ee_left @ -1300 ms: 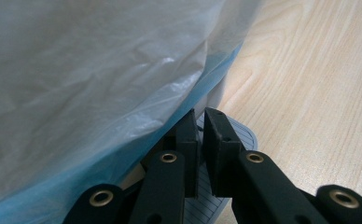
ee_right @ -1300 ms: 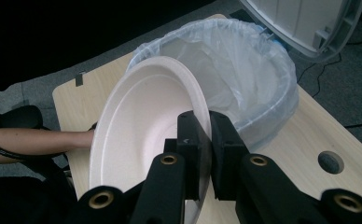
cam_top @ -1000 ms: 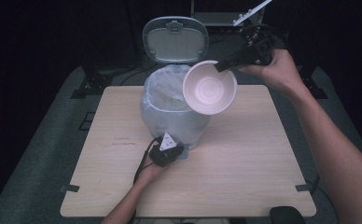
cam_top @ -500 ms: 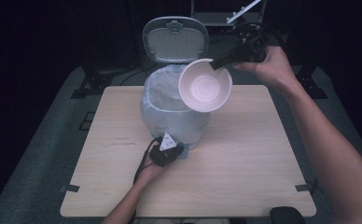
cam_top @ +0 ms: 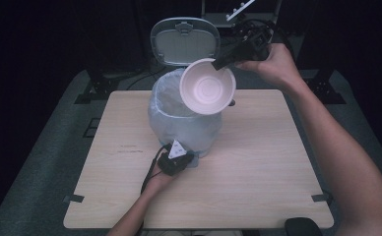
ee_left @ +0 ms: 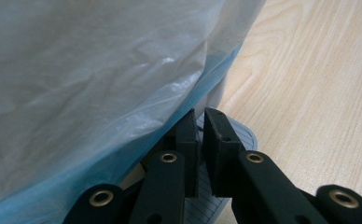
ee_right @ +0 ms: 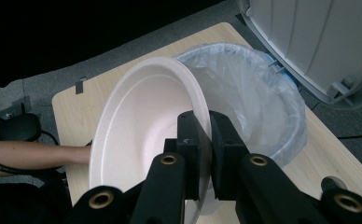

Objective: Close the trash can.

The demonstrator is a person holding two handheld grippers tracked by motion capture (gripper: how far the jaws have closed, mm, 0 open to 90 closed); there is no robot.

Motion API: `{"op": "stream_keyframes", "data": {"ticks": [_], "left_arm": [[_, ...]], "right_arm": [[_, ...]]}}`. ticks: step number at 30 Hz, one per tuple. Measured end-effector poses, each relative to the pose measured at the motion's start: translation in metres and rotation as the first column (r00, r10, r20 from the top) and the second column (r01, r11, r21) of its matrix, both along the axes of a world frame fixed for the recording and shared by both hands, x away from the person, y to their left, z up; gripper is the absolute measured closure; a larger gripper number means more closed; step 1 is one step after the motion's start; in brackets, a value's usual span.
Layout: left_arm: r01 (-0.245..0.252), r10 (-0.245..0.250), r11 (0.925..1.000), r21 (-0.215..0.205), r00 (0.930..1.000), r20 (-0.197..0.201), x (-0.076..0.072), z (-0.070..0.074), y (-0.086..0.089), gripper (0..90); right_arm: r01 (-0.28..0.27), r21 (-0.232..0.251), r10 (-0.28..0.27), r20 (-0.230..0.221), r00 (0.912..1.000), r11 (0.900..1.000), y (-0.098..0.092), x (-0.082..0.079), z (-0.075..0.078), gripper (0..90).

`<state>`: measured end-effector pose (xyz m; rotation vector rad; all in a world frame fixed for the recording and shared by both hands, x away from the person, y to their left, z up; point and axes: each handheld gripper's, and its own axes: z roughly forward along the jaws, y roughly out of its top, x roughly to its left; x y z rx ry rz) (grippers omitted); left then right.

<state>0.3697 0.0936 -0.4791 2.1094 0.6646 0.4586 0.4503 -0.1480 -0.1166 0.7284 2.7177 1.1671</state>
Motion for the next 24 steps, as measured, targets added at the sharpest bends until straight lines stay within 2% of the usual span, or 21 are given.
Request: {"op": "stream_keyframes", "data": {"ticks": [10,24], "left_arm": [[0.0,0.0,1.0,0.0,1.0,0.0,0.0,0.0,0.0,84.9],[0.001,-0.001,1.0,-0.003,1.0,0.001,0.0,0.0,0.0,84.8]], "right_arm": [[0.004,-0.02,-0.005,-0.009,0.9999,1.0,0.017,0.013,-0.002,83.1],[0.005,-0.024,-0.005,0.01,0.9999,1.0,0.039,0.025,-0.003,83.1]]}}
